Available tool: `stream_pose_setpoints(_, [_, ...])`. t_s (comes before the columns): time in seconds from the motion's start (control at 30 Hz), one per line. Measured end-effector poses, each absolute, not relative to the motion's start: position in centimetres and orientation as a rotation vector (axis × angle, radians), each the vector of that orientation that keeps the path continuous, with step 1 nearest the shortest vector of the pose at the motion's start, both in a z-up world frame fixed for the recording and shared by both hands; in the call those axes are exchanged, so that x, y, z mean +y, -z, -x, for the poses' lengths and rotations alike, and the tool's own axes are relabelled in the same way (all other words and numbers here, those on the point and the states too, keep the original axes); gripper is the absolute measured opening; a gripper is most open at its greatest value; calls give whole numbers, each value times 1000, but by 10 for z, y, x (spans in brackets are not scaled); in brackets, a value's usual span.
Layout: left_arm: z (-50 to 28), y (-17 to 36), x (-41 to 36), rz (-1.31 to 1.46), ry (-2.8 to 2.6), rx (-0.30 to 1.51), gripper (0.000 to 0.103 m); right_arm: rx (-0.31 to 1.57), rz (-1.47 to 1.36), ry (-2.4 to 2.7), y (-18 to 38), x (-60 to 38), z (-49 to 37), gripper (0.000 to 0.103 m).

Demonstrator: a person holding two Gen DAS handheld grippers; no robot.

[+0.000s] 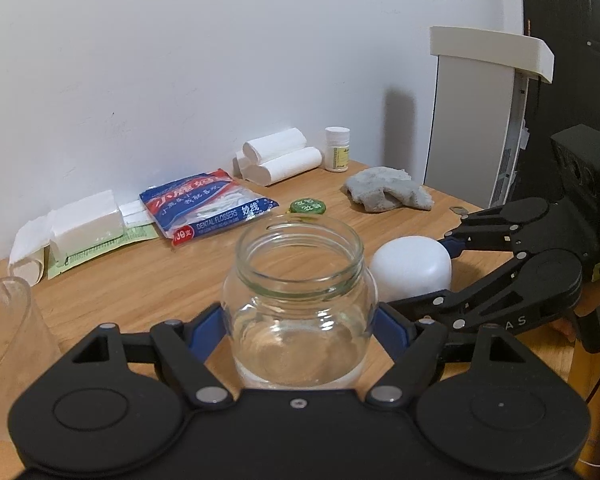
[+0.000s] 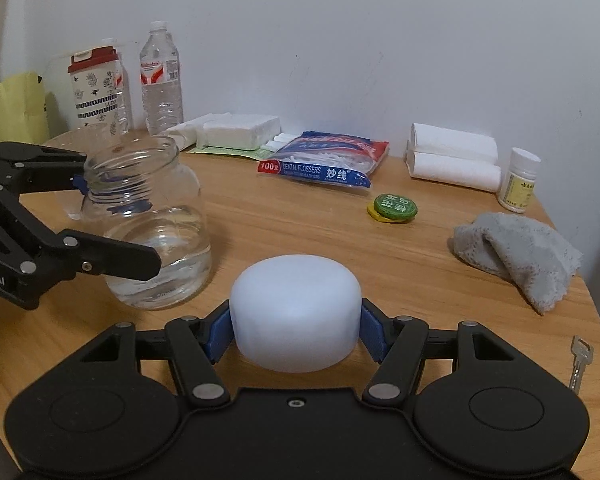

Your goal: Unscrew bottle cap and pour

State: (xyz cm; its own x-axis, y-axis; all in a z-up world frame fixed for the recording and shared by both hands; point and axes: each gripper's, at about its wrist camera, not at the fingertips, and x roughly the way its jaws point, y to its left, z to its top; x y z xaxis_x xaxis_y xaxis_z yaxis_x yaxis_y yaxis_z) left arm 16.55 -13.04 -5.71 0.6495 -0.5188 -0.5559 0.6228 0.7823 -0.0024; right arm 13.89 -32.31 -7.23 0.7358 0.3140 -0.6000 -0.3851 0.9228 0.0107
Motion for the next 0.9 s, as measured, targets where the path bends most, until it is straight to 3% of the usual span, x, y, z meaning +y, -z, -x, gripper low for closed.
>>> stream_pose_setpoints(0.17, [-168, 58, -128, -180, 642, 597, 92, 641, 96, -376, 73, -324, -139, 69])
stream_pose_setpoints(0.27, [-168, 56, -127, -184, 623, 591, 101, 638, 102, -374, 73, -323, -138, 69])
stream_pose_setpoints(0.4, [-167, 56, -126, -188, 613, 596, 101, 636, 107, -367, 72, -321, -137, 71])
stream_pose_setpoints(0.47, [-167, 55, -126, -190, 609, 599, 101, 634, 110, -348, 74, -321, -137, 82])
stream_pose_setpoints(0.57, [-166, 56, -125, -180, 625, 610, 103, 611, 91, -333, 73, -322, -134, 90])
stream_pose_setpoints(0.9, [-161, 55, -125, -205, 563, 653, 103, 583, 61, -287, 66, -318, -125, 95])
